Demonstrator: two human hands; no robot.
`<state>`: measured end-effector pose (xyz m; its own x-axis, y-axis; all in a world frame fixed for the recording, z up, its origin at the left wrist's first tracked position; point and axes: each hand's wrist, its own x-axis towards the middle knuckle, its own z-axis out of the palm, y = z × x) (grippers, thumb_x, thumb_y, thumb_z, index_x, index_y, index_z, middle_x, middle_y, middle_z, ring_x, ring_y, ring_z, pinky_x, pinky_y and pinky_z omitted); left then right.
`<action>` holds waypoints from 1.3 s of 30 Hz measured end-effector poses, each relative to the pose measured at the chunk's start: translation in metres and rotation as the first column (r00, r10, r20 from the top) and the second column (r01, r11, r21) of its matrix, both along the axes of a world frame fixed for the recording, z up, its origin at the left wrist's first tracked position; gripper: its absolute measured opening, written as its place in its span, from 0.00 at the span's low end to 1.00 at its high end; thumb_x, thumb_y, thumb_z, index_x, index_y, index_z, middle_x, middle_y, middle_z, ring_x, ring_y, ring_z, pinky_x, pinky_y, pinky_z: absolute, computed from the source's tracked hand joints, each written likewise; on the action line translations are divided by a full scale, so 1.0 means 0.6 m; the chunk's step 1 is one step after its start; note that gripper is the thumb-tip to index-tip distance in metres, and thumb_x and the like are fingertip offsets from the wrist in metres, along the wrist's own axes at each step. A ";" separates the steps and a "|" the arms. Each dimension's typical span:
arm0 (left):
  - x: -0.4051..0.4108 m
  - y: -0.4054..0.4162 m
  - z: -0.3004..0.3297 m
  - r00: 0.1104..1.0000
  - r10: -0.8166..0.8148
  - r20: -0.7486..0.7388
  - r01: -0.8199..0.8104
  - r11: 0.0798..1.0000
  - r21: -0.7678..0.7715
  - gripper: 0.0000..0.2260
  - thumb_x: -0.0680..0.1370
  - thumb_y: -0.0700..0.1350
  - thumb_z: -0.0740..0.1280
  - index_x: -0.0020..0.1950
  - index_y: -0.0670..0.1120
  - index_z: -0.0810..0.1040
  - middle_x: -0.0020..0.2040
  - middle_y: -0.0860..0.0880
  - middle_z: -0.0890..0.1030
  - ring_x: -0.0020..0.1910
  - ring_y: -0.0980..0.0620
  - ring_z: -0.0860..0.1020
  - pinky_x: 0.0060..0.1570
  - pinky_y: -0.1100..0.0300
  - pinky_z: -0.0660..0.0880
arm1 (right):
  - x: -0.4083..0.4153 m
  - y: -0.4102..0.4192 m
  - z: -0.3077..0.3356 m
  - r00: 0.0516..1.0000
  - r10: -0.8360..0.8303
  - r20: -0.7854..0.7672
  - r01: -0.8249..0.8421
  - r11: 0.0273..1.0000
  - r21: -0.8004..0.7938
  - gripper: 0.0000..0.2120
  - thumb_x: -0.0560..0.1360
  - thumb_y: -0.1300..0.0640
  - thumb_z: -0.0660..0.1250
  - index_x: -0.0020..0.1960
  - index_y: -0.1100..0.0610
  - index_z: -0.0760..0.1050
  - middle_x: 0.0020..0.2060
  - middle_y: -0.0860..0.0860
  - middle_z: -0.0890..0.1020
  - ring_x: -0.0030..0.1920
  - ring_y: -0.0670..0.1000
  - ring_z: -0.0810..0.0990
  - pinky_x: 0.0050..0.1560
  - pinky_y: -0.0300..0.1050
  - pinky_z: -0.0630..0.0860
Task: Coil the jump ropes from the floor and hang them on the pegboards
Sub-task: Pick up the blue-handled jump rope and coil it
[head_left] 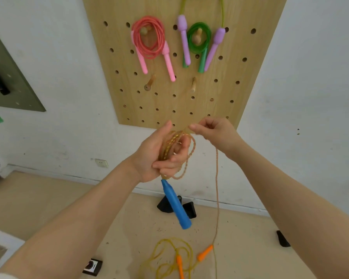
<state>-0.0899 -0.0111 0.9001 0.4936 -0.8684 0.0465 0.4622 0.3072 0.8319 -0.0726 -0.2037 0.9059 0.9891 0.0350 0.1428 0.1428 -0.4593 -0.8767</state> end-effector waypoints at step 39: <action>0.168 0.075 -0.027 0.480 0.834 0.271 -0.876 0.437 0.205 0.08 0.82 0.47 0.55 0.56 0.43 0.67 0.50 0.51 0.81 0.39 0.54 0.84 0.36 0.59 0.73 | 0.039 0.143 -0.035 0.865 0.383 -0.323 -0.471 0.841 -0.265 0.09 0.77 0.57 0.64 0.57 0.52 0.76 0.26 0.48 0.73 0.21 0.42 0.68 0.28 0.38 0.70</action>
<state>0.0110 0.0337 0.8840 0.9999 0.0163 -0.0001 -0.0039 0.2409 0.9706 -0.0494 -0.1181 0.8852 0.8639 0.4625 -0.1992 0.1905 -0.6664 -0.7209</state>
